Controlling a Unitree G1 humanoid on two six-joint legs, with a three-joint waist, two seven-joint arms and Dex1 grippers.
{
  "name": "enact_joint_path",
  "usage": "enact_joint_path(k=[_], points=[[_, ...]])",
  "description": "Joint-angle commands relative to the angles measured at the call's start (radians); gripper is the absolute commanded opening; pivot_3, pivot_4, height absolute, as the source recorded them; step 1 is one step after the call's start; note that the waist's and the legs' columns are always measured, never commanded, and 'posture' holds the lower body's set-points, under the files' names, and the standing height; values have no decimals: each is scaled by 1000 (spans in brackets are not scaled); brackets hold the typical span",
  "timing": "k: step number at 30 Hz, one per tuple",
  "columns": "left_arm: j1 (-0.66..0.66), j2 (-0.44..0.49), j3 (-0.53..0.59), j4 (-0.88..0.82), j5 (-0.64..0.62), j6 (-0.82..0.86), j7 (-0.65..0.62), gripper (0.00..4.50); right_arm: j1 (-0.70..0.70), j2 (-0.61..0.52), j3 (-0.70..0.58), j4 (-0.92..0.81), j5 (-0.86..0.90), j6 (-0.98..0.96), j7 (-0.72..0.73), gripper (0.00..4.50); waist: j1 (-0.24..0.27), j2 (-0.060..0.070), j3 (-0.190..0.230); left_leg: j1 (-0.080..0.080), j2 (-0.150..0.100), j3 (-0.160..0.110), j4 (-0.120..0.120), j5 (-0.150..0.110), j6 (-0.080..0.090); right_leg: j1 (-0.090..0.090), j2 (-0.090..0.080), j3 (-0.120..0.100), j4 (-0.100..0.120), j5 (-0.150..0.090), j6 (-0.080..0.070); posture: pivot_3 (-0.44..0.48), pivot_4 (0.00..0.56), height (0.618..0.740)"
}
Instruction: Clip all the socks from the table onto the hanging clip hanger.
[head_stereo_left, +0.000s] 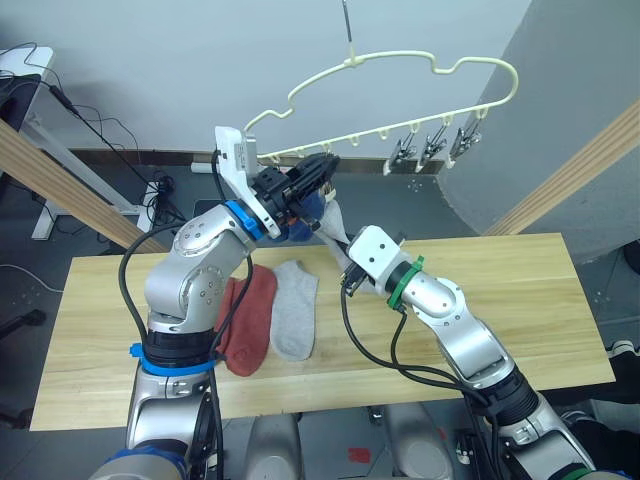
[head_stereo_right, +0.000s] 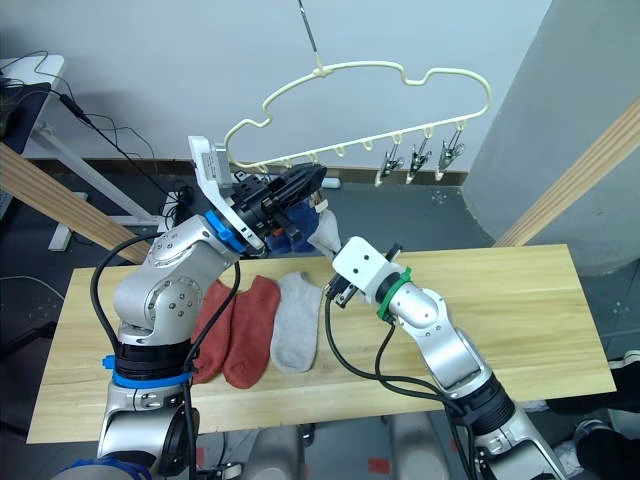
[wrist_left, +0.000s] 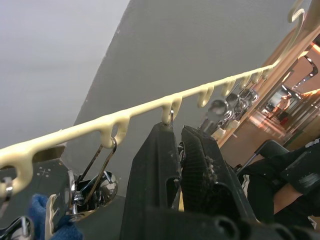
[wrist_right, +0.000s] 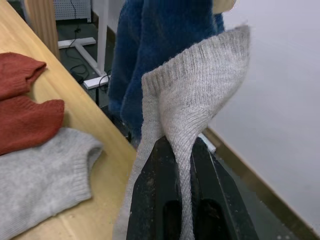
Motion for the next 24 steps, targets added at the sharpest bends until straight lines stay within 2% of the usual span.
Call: enact_joint_path(k=[1,24], points=[[-5,-6,2,-71,-18,-15,-1,110,1,15,-12,-39,-9,-34,3,0,0,0,0,0,0,0,0,0,0,0,0,0,0,0,0,-116,386,740],[-8,5,2,-58,-16,-21,-15,110,32,32,-32,-101,-7,-54,14,0,0,0,0,0,0,0,0,0,0,0,0,0,0,0,0,-124,383,740]])
